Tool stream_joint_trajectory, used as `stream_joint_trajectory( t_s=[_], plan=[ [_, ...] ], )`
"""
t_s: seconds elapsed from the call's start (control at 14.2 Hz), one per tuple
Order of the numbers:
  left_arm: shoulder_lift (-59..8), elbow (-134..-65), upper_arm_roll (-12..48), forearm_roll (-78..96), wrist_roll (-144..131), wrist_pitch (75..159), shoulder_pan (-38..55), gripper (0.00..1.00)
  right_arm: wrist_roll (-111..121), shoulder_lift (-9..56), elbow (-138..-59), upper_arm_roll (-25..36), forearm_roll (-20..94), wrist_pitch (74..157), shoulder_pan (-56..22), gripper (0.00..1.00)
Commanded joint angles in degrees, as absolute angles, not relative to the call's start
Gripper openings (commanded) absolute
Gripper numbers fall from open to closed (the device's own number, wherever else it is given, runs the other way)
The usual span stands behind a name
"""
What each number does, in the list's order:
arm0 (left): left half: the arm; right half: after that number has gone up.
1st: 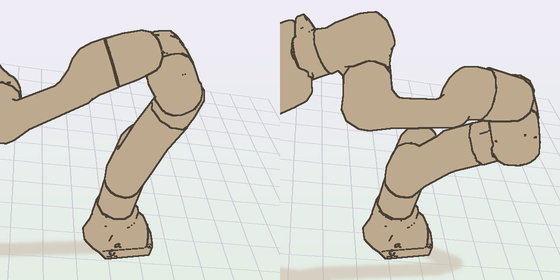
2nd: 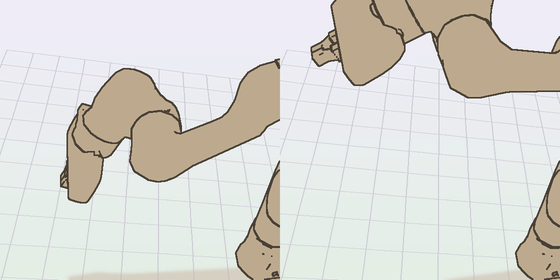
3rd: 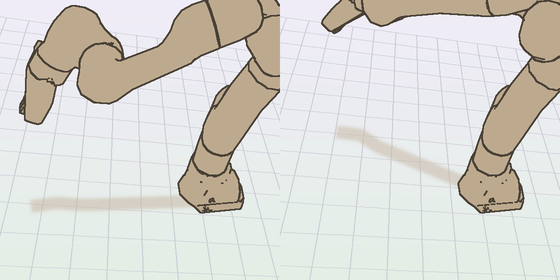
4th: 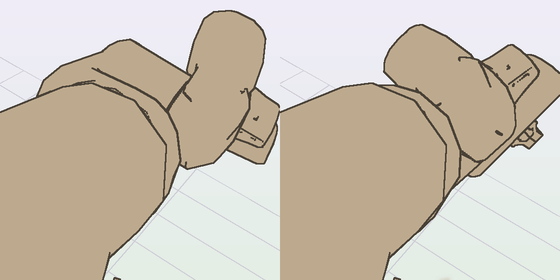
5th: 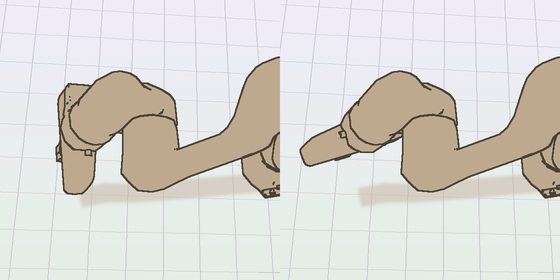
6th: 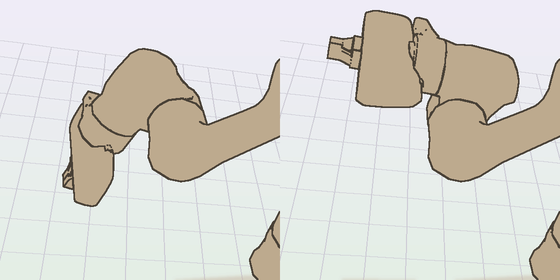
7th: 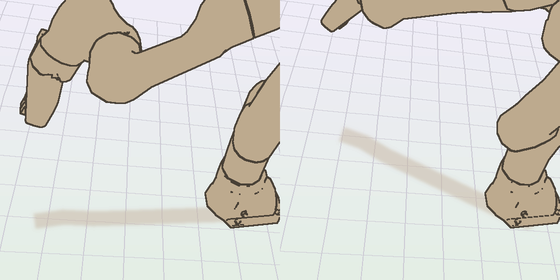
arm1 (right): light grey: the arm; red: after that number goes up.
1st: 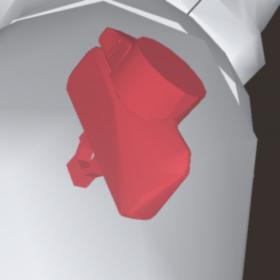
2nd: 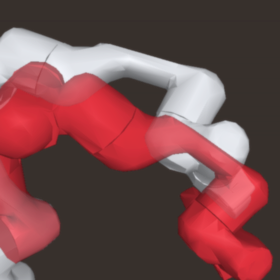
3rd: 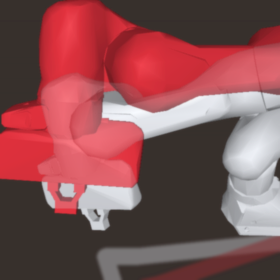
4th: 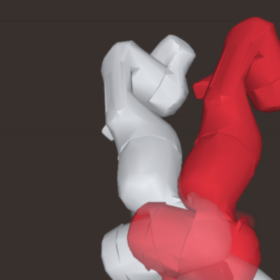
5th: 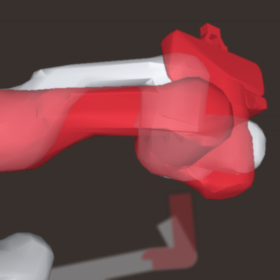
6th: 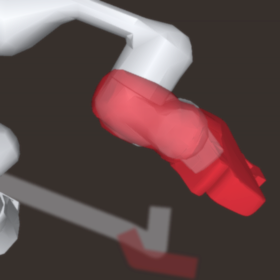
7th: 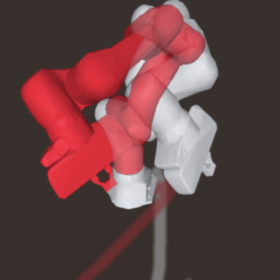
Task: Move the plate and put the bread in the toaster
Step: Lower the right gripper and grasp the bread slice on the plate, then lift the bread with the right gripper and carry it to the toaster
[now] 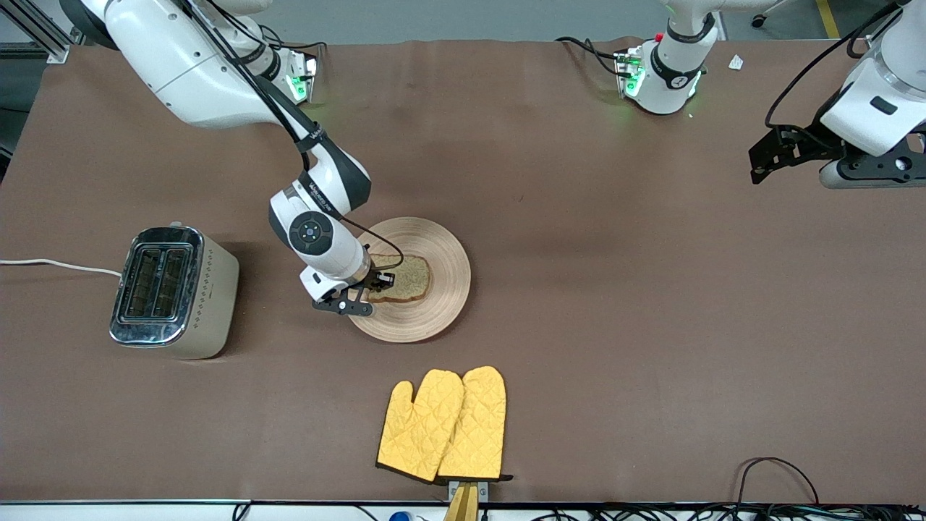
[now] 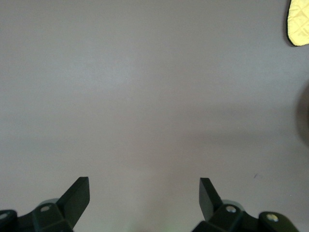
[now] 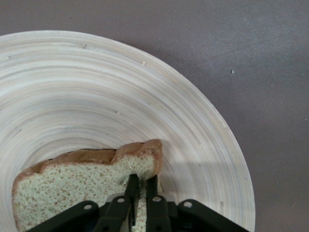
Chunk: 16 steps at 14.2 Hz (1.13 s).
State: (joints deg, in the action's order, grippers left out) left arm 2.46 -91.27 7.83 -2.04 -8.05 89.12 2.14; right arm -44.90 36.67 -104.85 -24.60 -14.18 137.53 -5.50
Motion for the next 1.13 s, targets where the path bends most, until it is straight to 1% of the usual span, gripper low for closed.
stream_joint_trajectory(
  t_s=[0.0, 0.14, 0.35, 0.63, 0.7, 0.92, 1.06],
  plan=[
    [1.23, -90.62, 7.74, -1.41, -7.38, 90.87, 2.28, 1.0, -45.62, 36.91, -105.12, -25.22, -16.78, 137.3, -4.83, 0.0],
    [0.97, -90.79, 7.73, -1.32, -7.38, 92.28, 2.29, 1.0, -45.7, 36.57, -102.23, -25.22, -17.31, 130.73, -5.27, 0.0],
    [0.53, -90.61, 7.73, -1.32, -7.47, 92.98, 2.55, 1.0, -45.7, 33.93, -97.4, -25.49, -18.81, 118.87, -5.71, 0.0],
    [0.88, -90.44, 7.82, -1.32, -7.47, 92.99, 2.37, 1.0, -44.13, 33.22, -85.2, -25.49, -19.16, 101.3, -5.89, 0.0],
    [0.97, -90.35, 7.82, -1.32, -7.47, 92.99, 2.37, 1.0, -41.34, 33.22, -81.6, -25.4, -19.86, 95.59, -5.89, 0.0],
    [0.79, -90.0, 8.35, -1.32, -7.47, 93.16, 2.46, 1.0, -35.53, 33.22, -75.25, -25.49, -28.18, 81.43, -7.2, 0.0],
    [0.62, -90.09, 8.79, -1.32, -7.82, 93.95, 2.63, 1.0, -30.79, 33.14, -74.62, -25.58, -35.99, 75.52, -7.47, 0.0]
  ],
)
